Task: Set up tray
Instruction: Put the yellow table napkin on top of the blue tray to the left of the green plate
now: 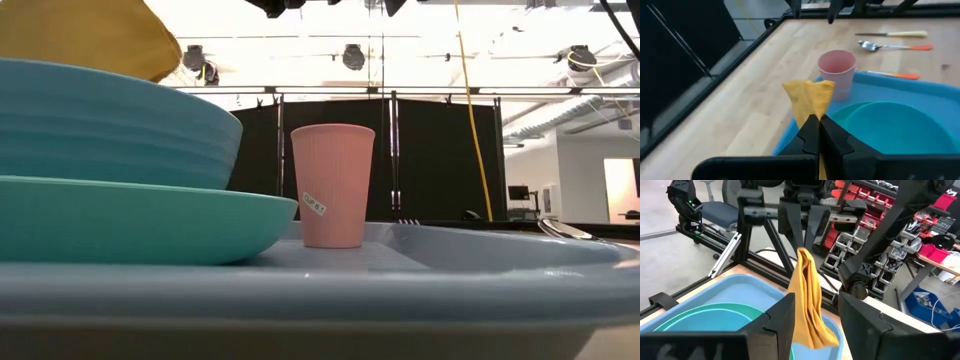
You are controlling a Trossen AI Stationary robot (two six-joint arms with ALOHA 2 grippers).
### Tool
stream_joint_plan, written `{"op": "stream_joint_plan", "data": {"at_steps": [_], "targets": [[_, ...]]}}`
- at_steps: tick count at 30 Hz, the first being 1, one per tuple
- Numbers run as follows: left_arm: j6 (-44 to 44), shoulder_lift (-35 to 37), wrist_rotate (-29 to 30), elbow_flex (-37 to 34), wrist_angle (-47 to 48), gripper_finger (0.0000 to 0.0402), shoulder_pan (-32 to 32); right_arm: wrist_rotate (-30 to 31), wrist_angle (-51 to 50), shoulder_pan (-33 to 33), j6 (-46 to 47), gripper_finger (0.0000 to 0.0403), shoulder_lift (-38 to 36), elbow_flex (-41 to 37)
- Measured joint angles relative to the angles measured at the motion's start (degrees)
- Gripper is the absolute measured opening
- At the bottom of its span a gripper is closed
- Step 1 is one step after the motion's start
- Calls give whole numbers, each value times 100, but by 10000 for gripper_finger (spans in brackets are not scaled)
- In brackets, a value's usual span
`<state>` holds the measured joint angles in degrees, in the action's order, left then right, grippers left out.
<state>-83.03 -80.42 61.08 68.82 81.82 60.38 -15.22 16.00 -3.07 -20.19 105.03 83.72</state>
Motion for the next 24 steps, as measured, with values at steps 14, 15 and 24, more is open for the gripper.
{"op": "stream_joint_plan", "data": {"at_steps": [14,15,24], "targets": [[-1893,169,-123,4,-1,0,650,7,-14,0,-65,144,2,0],[-2057,202,-108,7,0,0,673,7,-13,0,-65,144,2,0],[-3400,376,-228,9,-287,0,895,7,-14,0,-136,144,7,1]]}}
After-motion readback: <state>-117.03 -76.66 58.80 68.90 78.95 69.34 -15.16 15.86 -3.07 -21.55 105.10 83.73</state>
